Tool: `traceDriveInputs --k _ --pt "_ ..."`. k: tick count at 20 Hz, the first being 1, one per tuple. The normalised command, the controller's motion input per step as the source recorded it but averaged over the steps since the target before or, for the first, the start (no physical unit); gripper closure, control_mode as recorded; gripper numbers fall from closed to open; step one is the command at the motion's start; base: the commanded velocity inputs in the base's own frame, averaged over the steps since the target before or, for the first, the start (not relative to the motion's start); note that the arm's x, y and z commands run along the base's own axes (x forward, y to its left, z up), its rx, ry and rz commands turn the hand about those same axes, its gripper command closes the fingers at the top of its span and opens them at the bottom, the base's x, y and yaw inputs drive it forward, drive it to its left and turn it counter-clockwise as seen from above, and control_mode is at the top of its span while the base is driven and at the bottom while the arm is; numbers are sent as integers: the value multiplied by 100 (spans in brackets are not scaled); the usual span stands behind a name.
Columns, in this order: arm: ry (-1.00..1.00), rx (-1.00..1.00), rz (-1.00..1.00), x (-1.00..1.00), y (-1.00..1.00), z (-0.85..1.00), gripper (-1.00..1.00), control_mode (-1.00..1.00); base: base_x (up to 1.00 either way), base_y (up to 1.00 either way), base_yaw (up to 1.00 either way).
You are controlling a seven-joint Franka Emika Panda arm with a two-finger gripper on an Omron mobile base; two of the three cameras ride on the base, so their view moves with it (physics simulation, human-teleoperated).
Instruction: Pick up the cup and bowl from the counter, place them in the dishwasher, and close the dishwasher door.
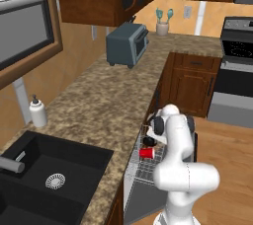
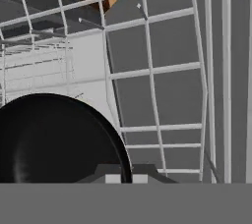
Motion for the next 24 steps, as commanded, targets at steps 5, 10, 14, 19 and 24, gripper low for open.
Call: traceDriveInputs --k 5,10,14,19,24 --pt "-2 1 0 -4 -6 -24 -100 -100 0 0 0" --pt "-24 0 0 -30 0 25 -100 -100 0 0 0" --pt "-21 0 -3 -90 0 45 -100 -100 0 0 0" --pt "-46 0 -7 -100 16 -10 -100 -100 0 0 0" --pt "-48 -4 -1 -100 67 33 -100 -100 0 0 0"
